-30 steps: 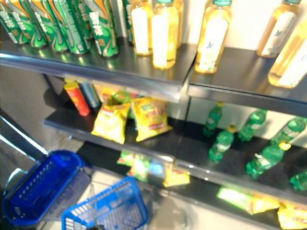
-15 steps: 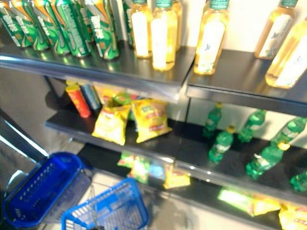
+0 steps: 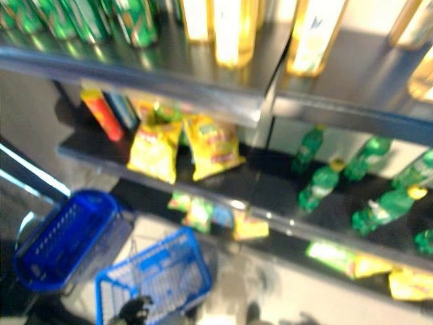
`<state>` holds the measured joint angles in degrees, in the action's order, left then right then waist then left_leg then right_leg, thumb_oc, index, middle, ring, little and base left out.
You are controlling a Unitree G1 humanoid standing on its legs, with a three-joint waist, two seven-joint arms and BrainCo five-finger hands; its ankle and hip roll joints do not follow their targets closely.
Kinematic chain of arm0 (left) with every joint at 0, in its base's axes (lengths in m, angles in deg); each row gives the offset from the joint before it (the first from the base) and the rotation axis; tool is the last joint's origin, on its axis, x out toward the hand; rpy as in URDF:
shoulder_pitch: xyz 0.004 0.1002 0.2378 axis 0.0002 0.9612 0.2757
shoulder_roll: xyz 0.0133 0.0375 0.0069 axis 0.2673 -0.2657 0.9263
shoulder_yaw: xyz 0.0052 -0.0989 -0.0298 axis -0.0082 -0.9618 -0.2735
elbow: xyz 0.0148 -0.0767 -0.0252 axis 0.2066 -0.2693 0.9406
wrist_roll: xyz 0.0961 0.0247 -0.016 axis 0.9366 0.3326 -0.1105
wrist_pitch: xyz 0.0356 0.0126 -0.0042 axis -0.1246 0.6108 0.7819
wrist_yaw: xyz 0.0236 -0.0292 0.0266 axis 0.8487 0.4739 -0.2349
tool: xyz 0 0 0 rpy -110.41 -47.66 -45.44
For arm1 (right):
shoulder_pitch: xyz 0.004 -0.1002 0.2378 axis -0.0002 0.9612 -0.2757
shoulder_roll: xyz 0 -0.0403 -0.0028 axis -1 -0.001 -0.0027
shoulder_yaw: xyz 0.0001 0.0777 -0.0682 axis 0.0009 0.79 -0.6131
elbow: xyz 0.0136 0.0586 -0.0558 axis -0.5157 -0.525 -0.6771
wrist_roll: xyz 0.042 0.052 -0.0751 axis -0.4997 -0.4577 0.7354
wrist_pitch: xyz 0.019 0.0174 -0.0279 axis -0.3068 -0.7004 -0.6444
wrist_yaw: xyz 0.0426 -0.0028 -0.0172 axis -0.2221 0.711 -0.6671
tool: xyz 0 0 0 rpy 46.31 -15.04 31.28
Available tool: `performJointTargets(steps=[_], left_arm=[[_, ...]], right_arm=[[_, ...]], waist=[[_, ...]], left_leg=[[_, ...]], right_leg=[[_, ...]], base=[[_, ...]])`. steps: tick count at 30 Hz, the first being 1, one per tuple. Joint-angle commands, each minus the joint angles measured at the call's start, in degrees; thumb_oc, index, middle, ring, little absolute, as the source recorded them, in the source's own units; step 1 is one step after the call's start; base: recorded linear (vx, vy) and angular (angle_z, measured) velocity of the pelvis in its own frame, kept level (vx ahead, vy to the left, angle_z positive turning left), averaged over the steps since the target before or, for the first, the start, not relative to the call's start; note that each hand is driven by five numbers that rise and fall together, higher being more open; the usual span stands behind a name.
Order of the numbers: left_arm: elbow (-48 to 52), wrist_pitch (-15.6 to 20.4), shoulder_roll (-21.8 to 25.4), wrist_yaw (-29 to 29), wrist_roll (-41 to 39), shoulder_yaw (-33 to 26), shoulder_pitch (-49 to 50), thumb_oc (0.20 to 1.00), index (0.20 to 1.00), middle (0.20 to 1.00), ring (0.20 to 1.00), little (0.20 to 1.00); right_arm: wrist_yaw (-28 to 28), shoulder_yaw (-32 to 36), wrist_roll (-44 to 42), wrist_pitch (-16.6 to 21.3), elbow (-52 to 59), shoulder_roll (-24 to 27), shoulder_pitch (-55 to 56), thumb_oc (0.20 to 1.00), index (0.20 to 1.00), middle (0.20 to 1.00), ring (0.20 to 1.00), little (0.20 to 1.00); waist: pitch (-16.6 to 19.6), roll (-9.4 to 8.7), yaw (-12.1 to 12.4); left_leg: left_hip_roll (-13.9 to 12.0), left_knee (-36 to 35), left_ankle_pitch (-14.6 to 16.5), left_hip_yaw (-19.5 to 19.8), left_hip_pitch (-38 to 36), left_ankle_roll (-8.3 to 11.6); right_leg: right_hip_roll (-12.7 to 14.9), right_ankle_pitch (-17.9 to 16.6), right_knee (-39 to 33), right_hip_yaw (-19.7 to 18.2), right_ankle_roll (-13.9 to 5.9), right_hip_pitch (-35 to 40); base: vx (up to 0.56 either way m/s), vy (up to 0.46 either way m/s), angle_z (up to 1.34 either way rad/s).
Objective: Pick up the snacks into the basket
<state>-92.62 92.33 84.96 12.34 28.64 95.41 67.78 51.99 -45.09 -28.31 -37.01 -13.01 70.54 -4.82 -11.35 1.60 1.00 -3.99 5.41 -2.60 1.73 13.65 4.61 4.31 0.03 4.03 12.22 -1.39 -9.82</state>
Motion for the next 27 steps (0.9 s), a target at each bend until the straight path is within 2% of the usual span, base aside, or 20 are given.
performJointTargets(steps=[1,4,7,10,13,14,18,19,20,21,24,25,27], left_arm=[[0.82,2.04,2.55,1.71,-2.14,1.22,1.65,0.2,0.2,0.2,0.2,0.2],[2.01,3.13,3.47,2.83,-3.9,1.54,1.24,0.2,0.2,0.2,0.2,0.2],[2.37,3.38,3.75,3.24,-4.12,1.93,0.74,0.2,0.2,0.2,0.2,0.2],[2.96,3.89,4.23,3.73,-4.26,2.25,0.13,0.2,0.2,0.2,0.2,0.2],[3.43,4.29,4.89,4.38,-4.32,2.57,-0.54,0.2,0.2,0.2,0.2,0.2],[3.43,4.29,4.87,4.39,-4.32,2.58,-0.54,0.2,0.2,0.2,0.2,0.2],[3.53,4.54,5.46,5.15,-4.41,2.8,-0.43,0.2,0.2,0.2,0.2,0.2],[3.61,4.6,5.45,5.3,-4.48,2.93,-0.5,0.2,0.2,0.2,0.2,0.2],[4.09,4.67,5.63,6.19,-4.64,3.34,-0.34,0.2,0.2,0.2,0.2,0.2],[4.08,4.66,5.64,6.19,-4.64,3.33,-0.35,0.2,0.2,0.2,0.2,0.2],[5.14,4.83,5.77,8.02,-5.26,4.14,-0.51,0.2,0.2,0.2,0.2,0.2],[5.2,4.73,5.92,9.07,-5.54,4.26,-1.07,0.2,0.2,0.2,0.2,0.2],[5.4,4.53,6.09,9.51,-5.44,4.44,-1.27,0.2,0.2,0.2,0.2,0.2]], right_arm=[[2.04,-2.3,0.88,3.31,18.9,1.47,1.77,1.0,1.0,1.0,1.0,1.0],[2.3,-3.13,2.5,5.48,33.47,5.32,2.65,1.0,1.0,1.0,1.0,1.0],[1.85,-3.65,2.47,6.15,38.0,6.5,2.25,1.0,1.0,1.0,1.0,1.0],[-0.03,-4.89,1.9,7.54,47.28,9.08,1.8,1.0,1.0,1.0,1.0,1.0],[-2.83,-5.67,-2.28,9.82,59.36,12.21,1.71,1.0,1.0,1.0,1.0,1.0],[-2.84,-5.64,-2.3,9.78,59.43,12.25,1.75,1.0,1.0,1.0,1.0,1.0],[-4.23,-4.58,-7.43,11.78,72.17,14.85,2.18,1.0,1.0,1.0,1.0,1.0],[-3.89,-4.32,-8.36,12.13,73.62,14.53,1.88,1.0,1.0,1.0,1.0,1.0],[-0.83,-3.54,-7.99,12.78,75.99,13.9,-0.2,1.0,1.0,1.0,1.0,1.0],[-0.82,-3.54,-7.99,12.77,76.0,13.9,-0.21,1.0,1.0,1.0,1.0,1.0],[4.61,-4.72,-7.0,13.11,76.7,10.25,-7.57,1.0,1.0,1.0,1.0,1.0],[7.03,-6.53,-8.04,13.13,75.25,7.33,-12.45,1.0,1.0,1.0,1.0,1.0],[7.38,-7.55,-8.47,13.27,75.4,6.13,-15.08,1.0,1.0,1.0,1.0,1.0]], waist=[[-3.15,-5.05,1.14],[-5.26,-5.71,1.1],[-5.97,-5.92,1.13],[-6.78,-6.31,1.28],[-7.59,-6.77,1.62],[-7.58,-6.74,1.62],[-8.39,-7.09,2.07],[-8.6,-7.06,2.25],[-9.18,-7.02,2.87],[-9.05,-7.05,2.78],[-9.95,-6.98,3.95],[-10.47,-7.11,4.73],[-10.57,-7.21,5.0]], left_leg=[[2.7,2.24,1.39,-0.11,2.33,-2.23],[2.63,3.64,1.69,-0.34,3.82,-2.22],[2.73,4.33,1.91,-0.32,4.36,-2.24],[2.77,5.17,2.18,-0.24,5.07,-2.2],[2.79,5.91,2.22,-0.1,6.05,-2.07],[2.79,5.94,2.24,-0.09,6.08,-2.07],[2.88,6.36,2.34,0.23,6.77,-2.05],[2.9,6.5,2.36,0.35,6.98,-2.08],[2.93,6.96,2.62,0.5,7.32,-2.15],[2.99,6.84,2.46,0.56,7.47,-2.17],[3.03,7.66,2.6,0.75,8.47,-2.33],[3.1,8.16,2.63,0.94,9.17,-2.45],[3.17,8.24,2.46,1.11,9.64,-2.5]], right_leg=[[5.37,-3.84,-0.82,-3.33,-5.37,-0.46],[5.43,-3.21,0.89,-3.44,-5.52,-2.15],[5.55,-2.94,1.6,-3.3,-5.56,-2.63],[5.66,-2.54,2.53,-2.87,-5.73,-3.18],[5.81,-2.17,3.18,-2.36,-5.88,-3.8],[5.81,-2.15,3.19,-2.34,-5.88,-3.81],[5.91,-1.93,3.61,-1.74,-6.01,-4.32],[5.95,-1.83,3.79,-1.61,-6.0,-4.47],[6.01,-1.64,4.24,-1.29,-6.02,-4.65],[6.06,-1.72,4.19,-1.21,-6.03,-4.78],[6.12,-1.65,4.79,-0.77,-5.95,-5.26],[6.12,-1.67,5.12,-0.57,-5.85,-5.74],[6.23,-1.72,5.28,-0.27,-5.83,-6.1]], base=[[-0.07,0.02,-0.09],[-0.06,0.014,-0.1],[-0.02,0.006,0.08],[-0.01,0.005,0.06],[0.0,0.0,0.06],[0.0,0.002,0.12],[0.0,0.002,0.05],[0.0,-0.001,0.11],[0.0,-0.001,0.11],[0.0,0.002,0.08],[-0.02,0.0,0.11],[-0.02,-0.009,0.06],[-0.01,-0.005,0.06]])
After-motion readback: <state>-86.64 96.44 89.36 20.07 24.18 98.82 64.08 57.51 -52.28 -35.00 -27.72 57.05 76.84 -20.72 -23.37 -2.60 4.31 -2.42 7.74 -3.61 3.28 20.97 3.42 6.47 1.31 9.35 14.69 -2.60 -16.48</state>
